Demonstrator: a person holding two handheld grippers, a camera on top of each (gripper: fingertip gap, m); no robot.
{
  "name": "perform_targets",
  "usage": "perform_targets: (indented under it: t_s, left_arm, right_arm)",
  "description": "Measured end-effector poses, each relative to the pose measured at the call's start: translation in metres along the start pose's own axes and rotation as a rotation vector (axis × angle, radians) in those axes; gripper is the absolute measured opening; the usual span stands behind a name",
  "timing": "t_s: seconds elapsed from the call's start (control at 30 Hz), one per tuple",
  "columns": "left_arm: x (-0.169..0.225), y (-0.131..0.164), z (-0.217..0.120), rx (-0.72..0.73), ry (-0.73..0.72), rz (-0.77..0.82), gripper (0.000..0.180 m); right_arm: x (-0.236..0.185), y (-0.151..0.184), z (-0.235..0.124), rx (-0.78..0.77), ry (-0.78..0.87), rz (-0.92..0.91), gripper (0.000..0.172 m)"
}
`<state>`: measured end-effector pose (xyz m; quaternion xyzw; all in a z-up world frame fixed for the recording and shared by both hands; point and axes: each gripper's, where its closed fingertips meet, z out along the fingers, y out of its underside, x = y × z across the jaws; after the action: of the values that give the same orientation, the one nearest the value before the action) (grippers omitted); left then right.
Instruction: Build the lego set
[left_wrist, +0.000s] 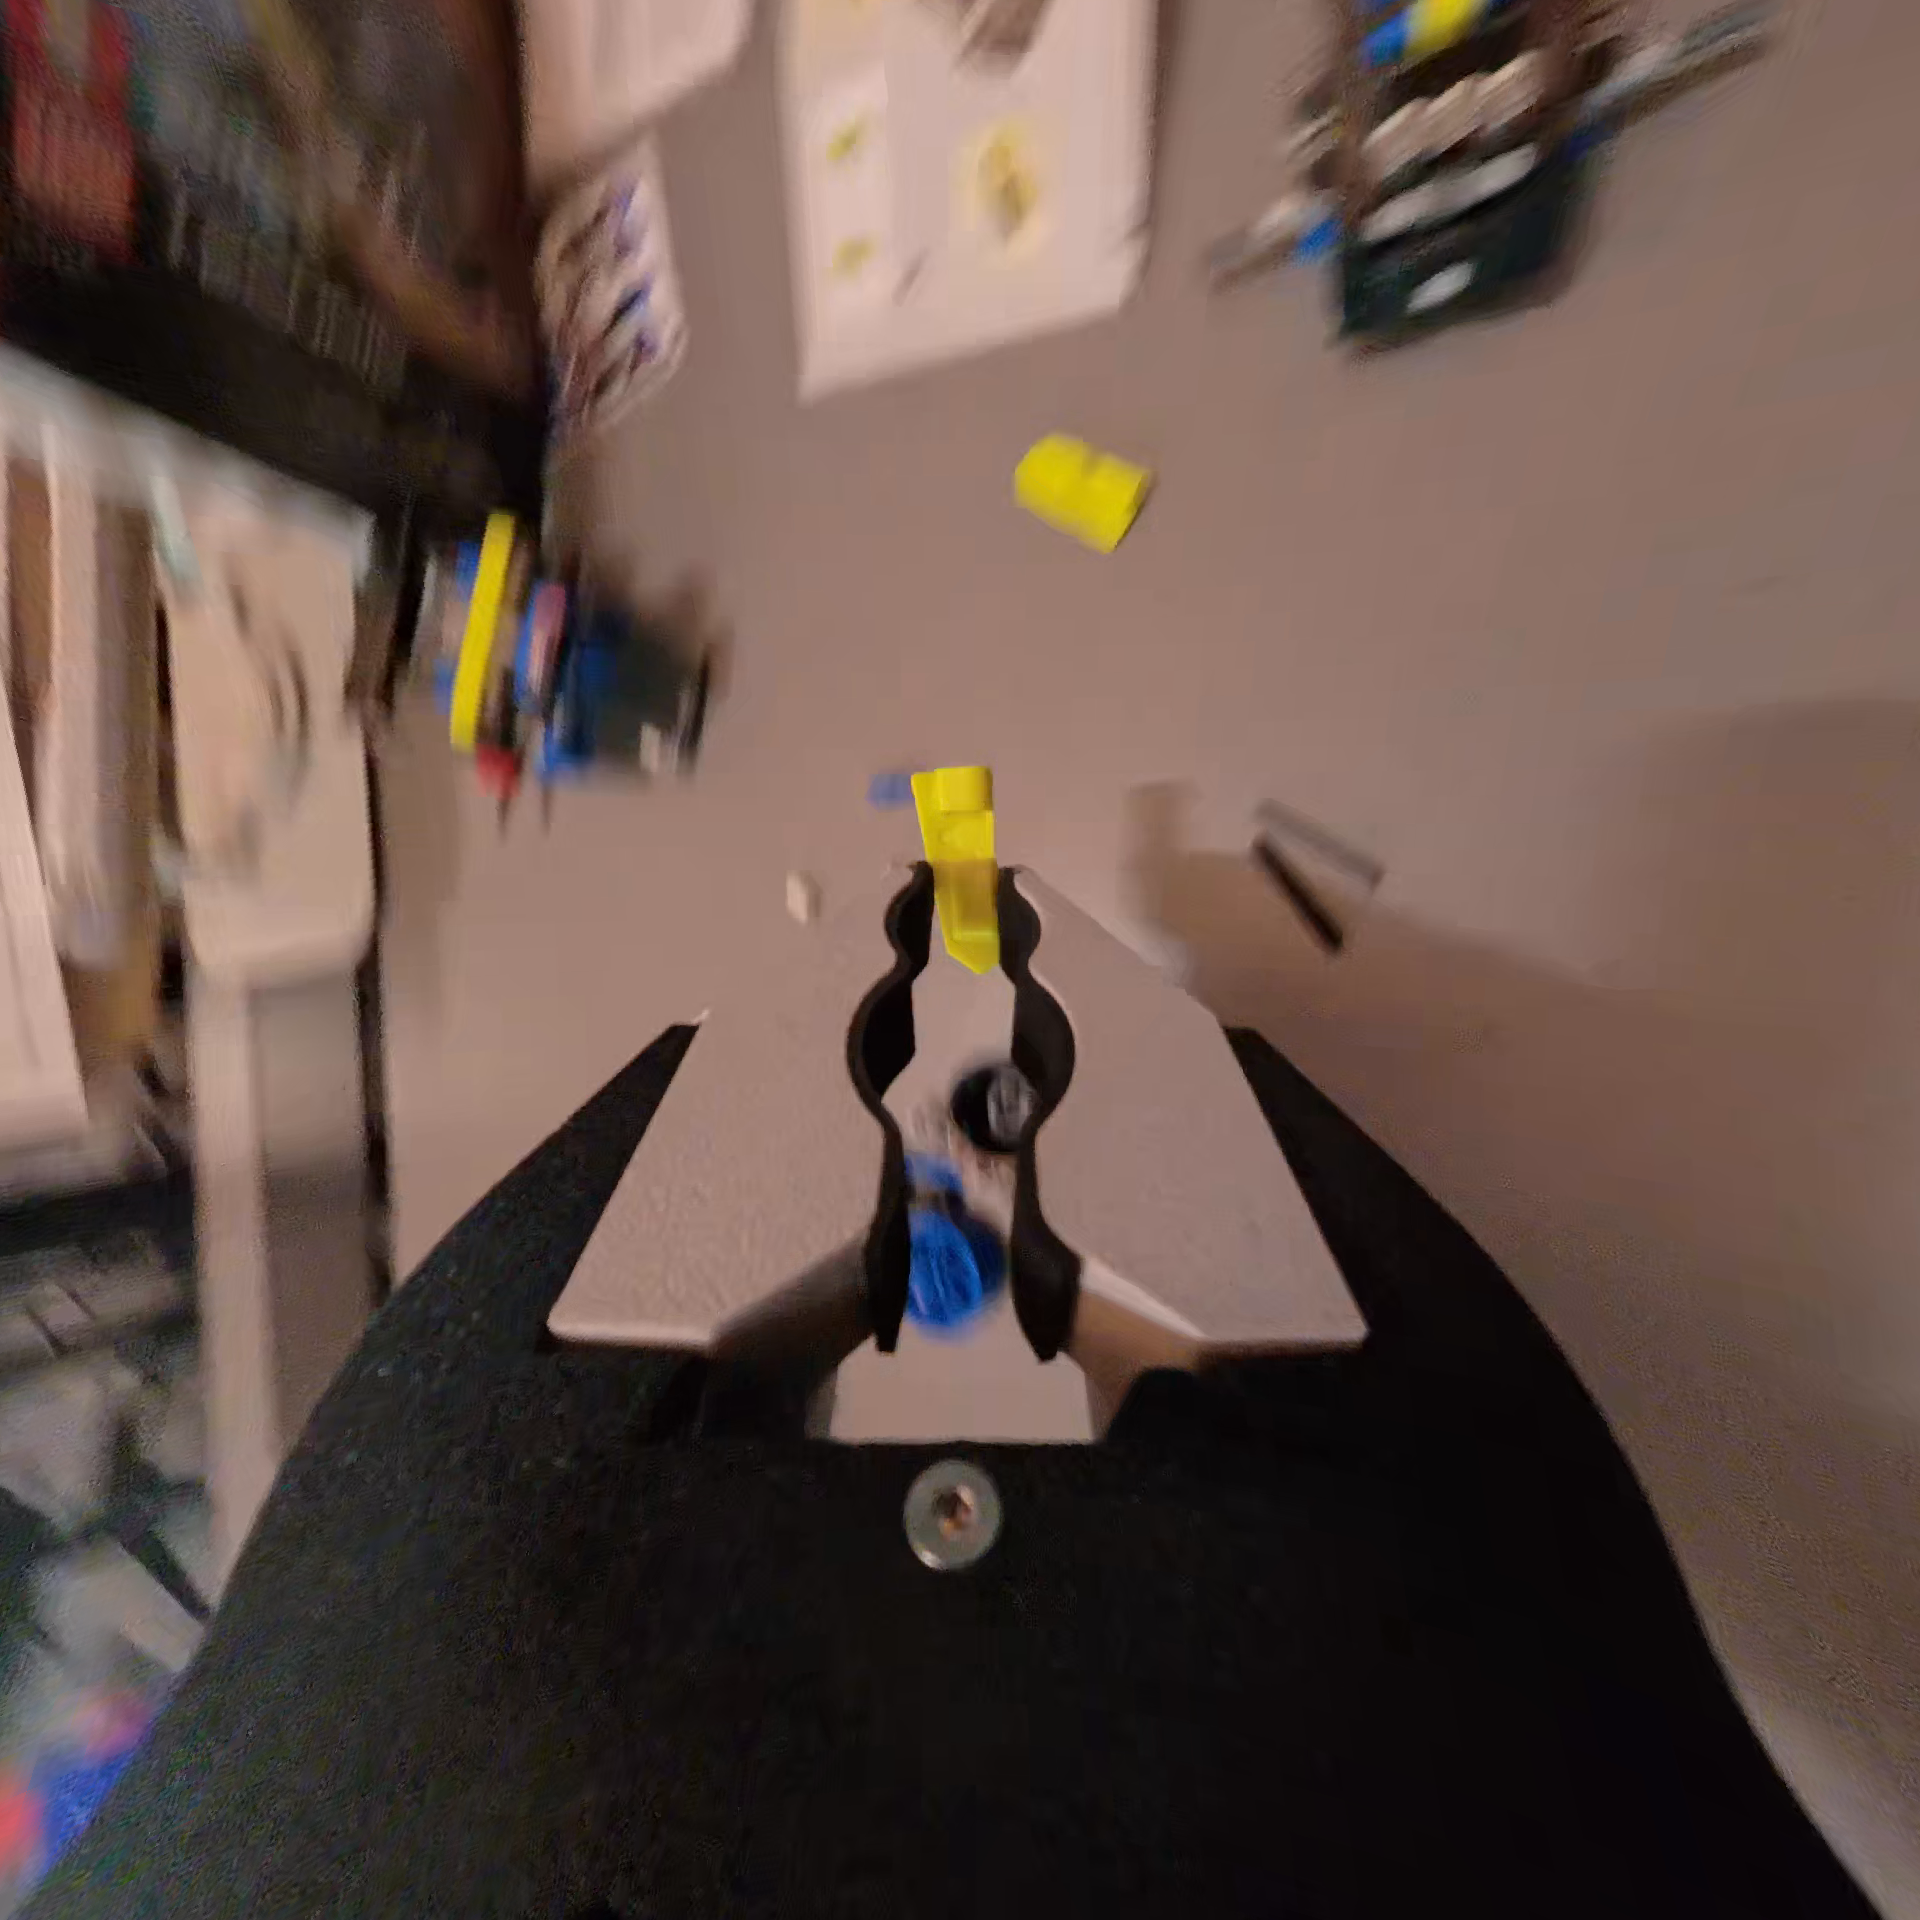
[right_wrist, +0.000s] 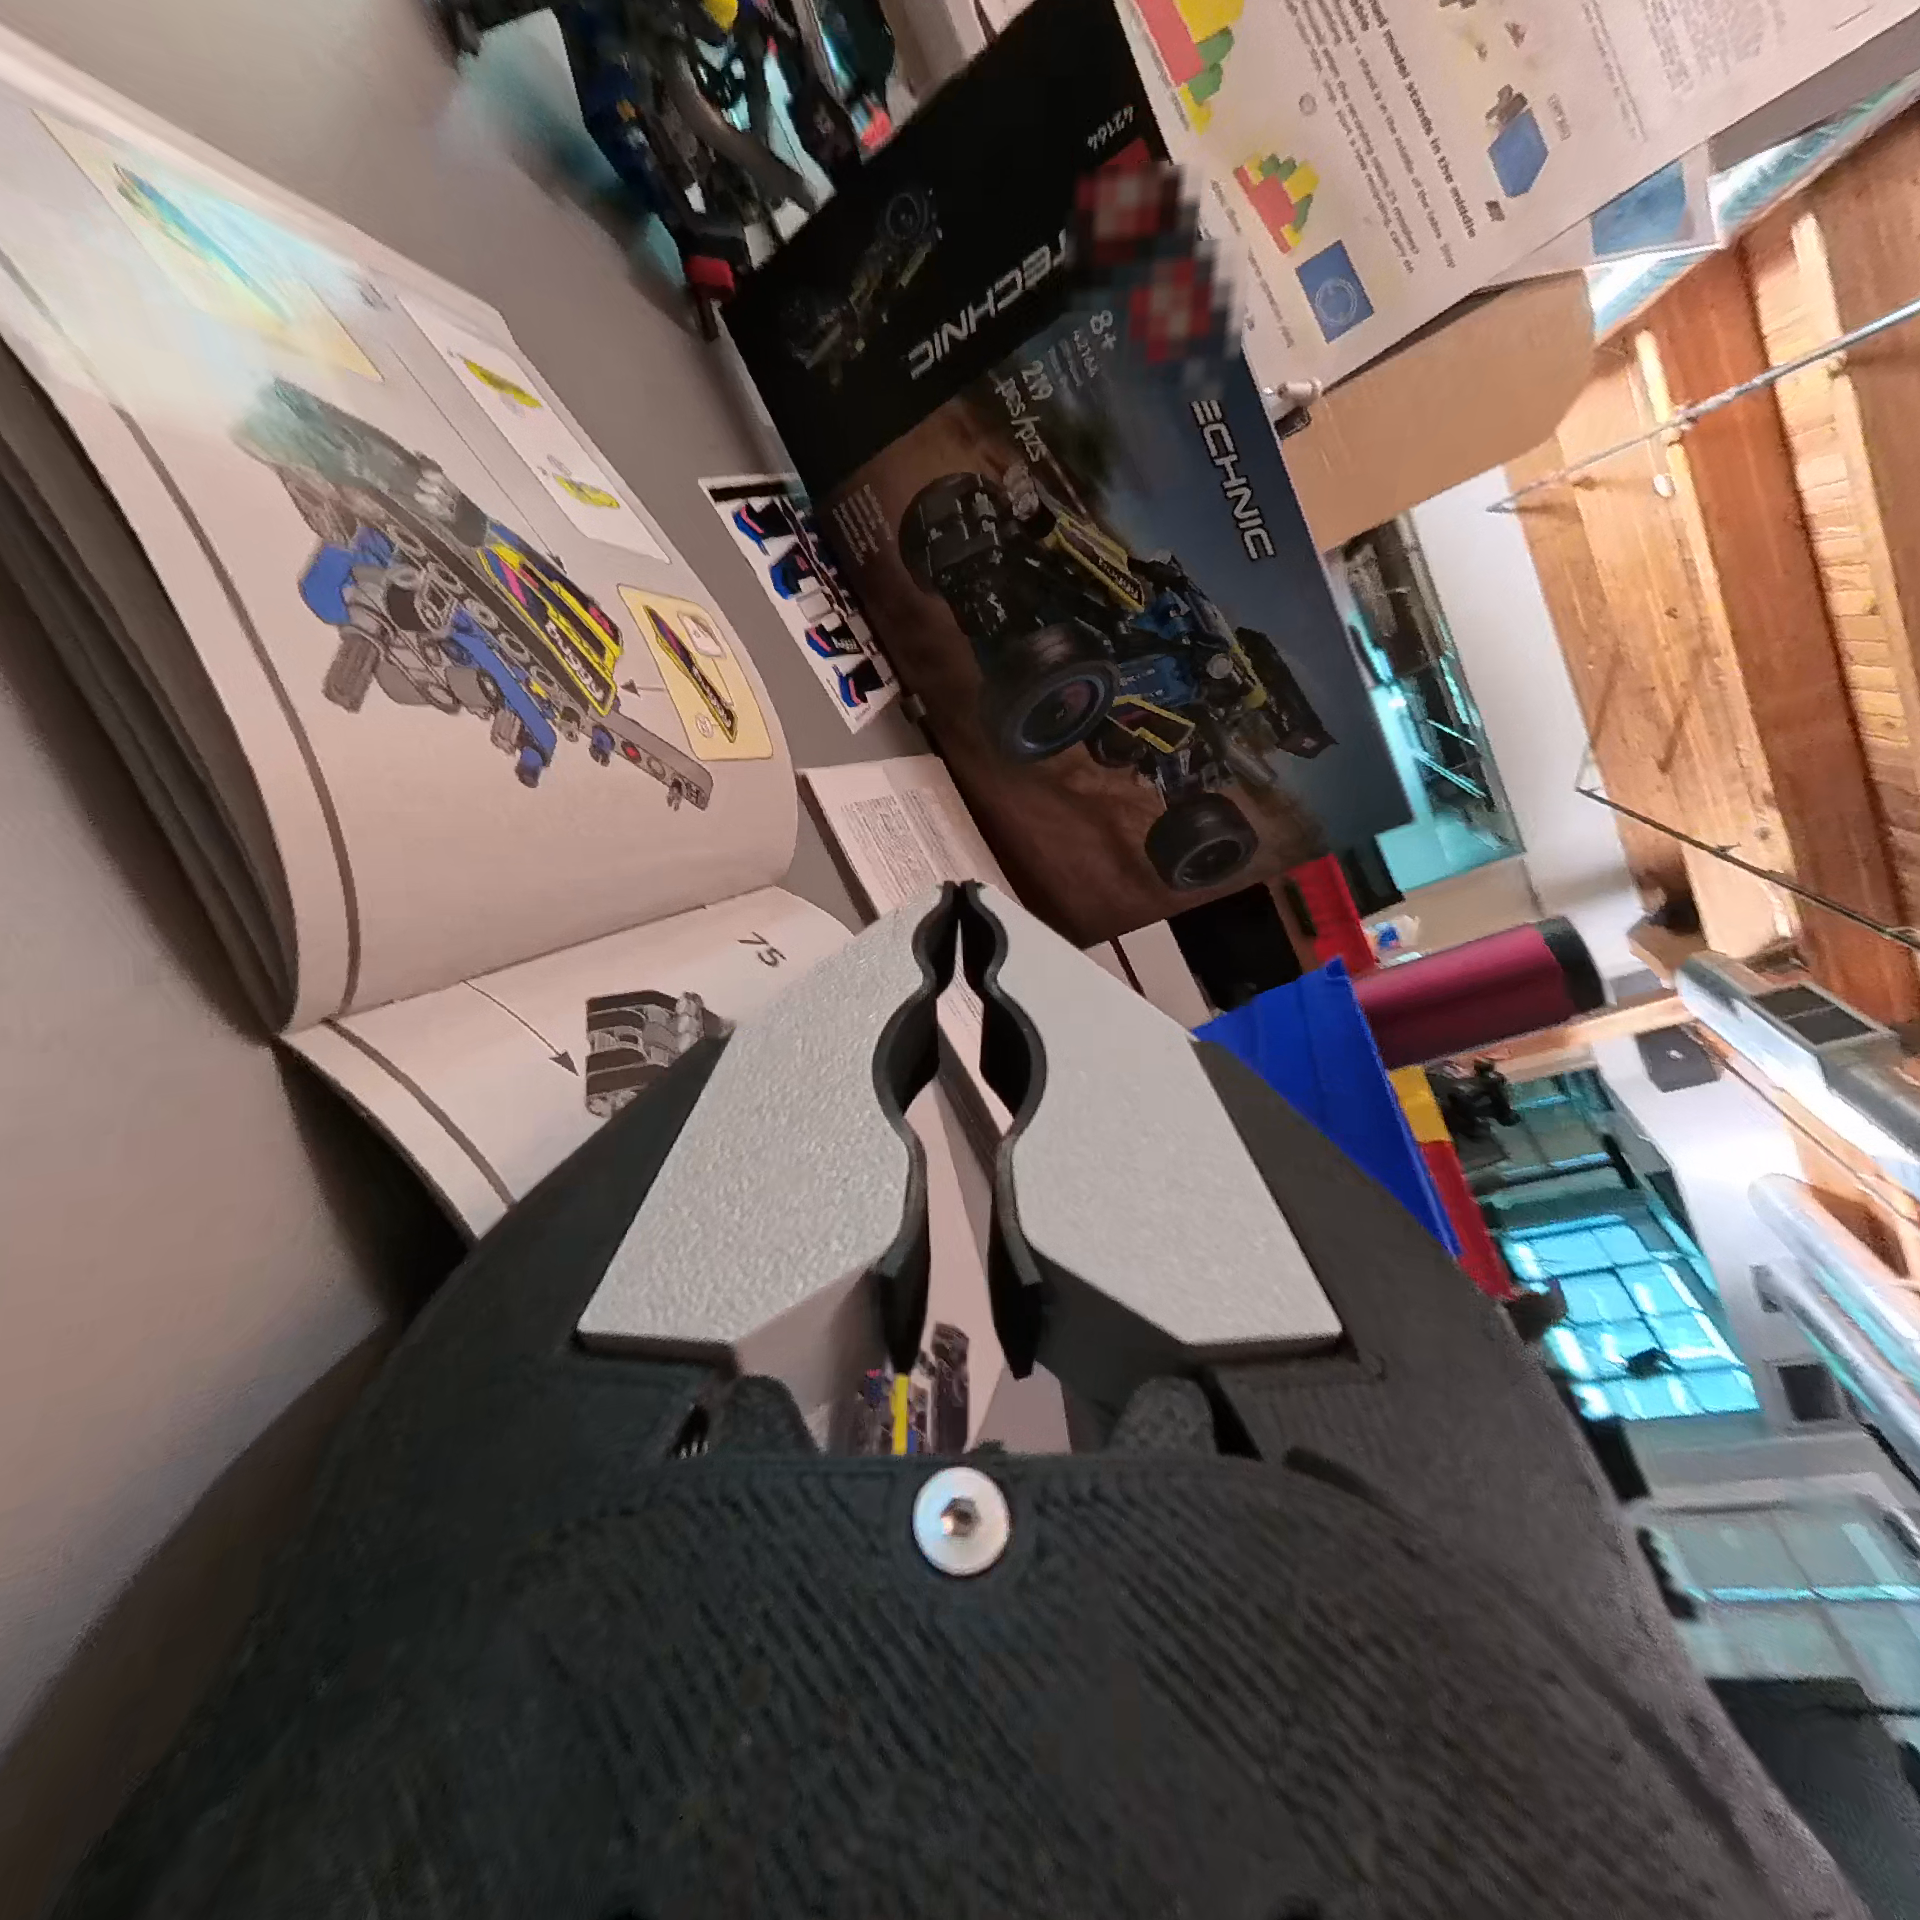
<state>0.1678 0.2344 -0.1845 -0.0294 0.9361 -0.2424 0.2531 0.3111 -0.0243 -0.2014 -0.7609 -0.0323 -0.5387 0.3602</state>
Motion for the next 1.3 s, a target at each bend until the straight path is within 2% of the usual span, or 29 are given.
perform_targets:
  t_s: [0.07,0.13,0.23,0.37,0.47,0.6,0.77,0.9,1.07,1.13,1.23,1.3]
  left_arm:
    - [0.008,-0.036,0.028,0.053,0.008,0.229,0.009]
    - [0.019,-0.058,0.055,0.074,0.065,0.373,0.009]
    - [0.028,-0.073,0.082,0.074,0.175,0.491,0.009]
    - [0.034,-0.079,0.101,0.051,0.310,0.535,0.009]
    - [0.038,-0.079,0.109,0.037,0.392,0.500,0.006]
    - [0.038,-0.079,0.116,0.046,0.419,0.461,0.007]
    - [0.031,-0.078,0.119,0.060,0.379,0.438,0.007]
    - [0.020,-0.069,0.118,0.018,0.317,0.419,0.009]
    - [0.017,-0.076,0.099,0.120,0.310,0.193,0.014]
    - [0.011,-0.065,0.096,0.080,0.282,0.089,0.023]
    - [0.015,-0.046,0.091,0.022,0.306,-0.028,0.024]
    - [0.016,-0.044,0.093,0.022,0.313,-0.112,0.026]
  right_arm:
    - [-0.002,-0.007,-0.002,0.036,-0.024,0.022,0.000]
    - [-0.003,-0.012,-0.004,0.062,-0.043,0.022,0.000]
    - [-0.006,-0.018,-0.008,0.096,-0.082,0.047,0.000]
    - [-0.017,-0.023,-0.013,0.144,-0.198,0.124,0.000]
    - [-0.022,-0.030,-0.015,0.175,-0.257,0.154,0.000]
    - [-0.029,-0.044,-0.019,0.232,-0.341,0.204,0.000]
    - [-0.044,-0.056,-0.022,0.255,-0.437,0.195,0.000]
    - [-0.046,-0.055,-0.022,0.249,-0.446,0.188,0.000]
    - [-0.048,-0.055,-0.022,0.252,-0.463,0.207,0.000]
    - [-0.048,-0.058,-0.024,0.269,-0.464,0.213,0.000]
    - [-0.048,-0.059,-0.028,0.276,-0.477,0.210,0.000]
    - [-0.048,-0.065,-0.038,0.293,-0.535,0.231,0.001]
